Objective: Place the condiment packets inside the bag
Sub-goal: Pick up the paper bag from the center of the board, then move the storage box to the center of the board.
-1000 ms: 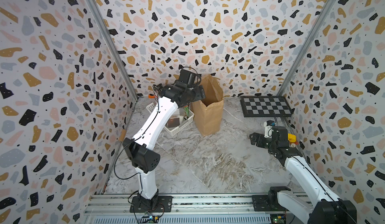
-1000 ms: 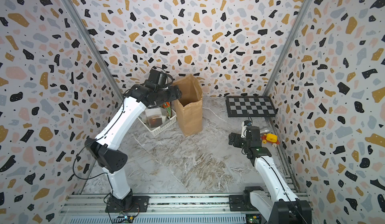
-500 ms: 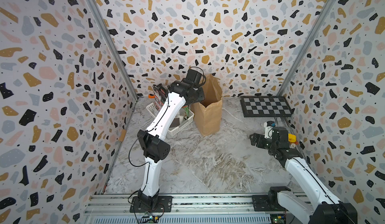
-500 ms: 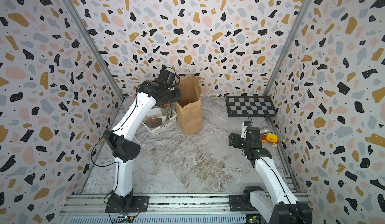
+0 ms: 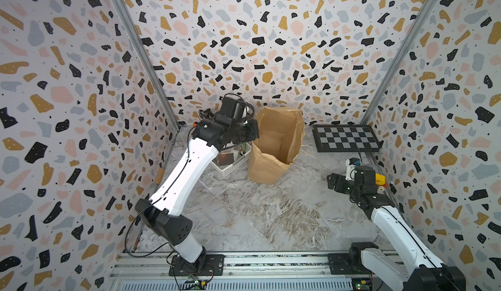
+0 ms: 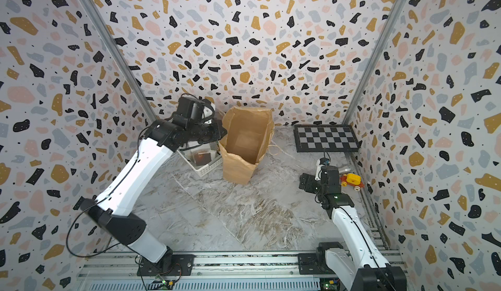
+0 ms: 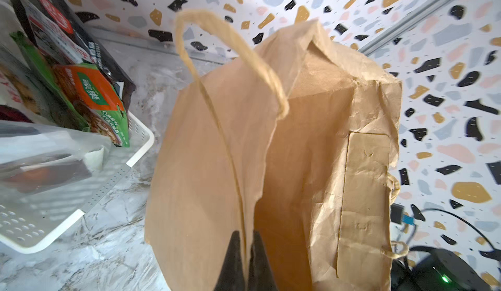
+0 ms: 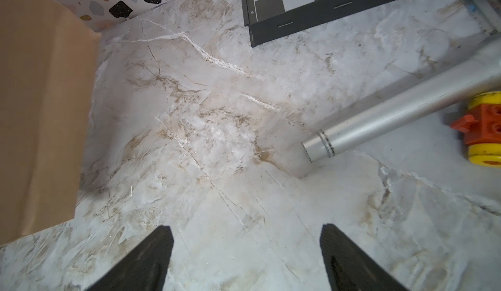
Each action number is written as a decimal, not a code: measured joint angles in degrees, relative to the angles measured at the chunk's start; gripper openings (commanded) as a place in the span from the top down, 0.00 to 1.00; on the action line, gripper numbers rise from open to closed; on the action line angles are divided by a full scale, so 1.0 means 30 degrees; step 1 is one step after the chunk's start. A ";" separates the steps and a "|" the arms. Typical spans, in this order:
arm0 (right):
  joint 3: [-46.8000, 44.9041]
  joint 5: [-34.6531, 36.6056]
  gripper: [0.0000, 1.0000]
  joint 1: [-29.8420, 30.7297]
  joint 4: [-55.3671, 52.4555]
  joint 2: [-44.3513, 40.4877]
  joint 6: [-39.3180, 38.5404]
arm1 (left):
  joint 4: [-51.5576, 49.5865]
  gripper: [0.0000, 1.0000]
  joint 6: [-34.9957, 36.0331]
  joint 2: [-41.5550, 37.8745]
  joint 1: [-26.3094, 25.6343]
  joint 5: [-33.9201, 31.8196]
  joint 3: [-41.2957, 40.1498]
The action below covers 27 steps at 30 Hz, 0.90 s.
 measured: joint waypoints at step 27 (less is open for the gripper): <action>1.4229 -0.4393 0.45 0.9435 0.5013 1.7660 0.6215 | -0.4269 1.00 0.6229 -1.7755 0.0000 -1.5256 -0.6492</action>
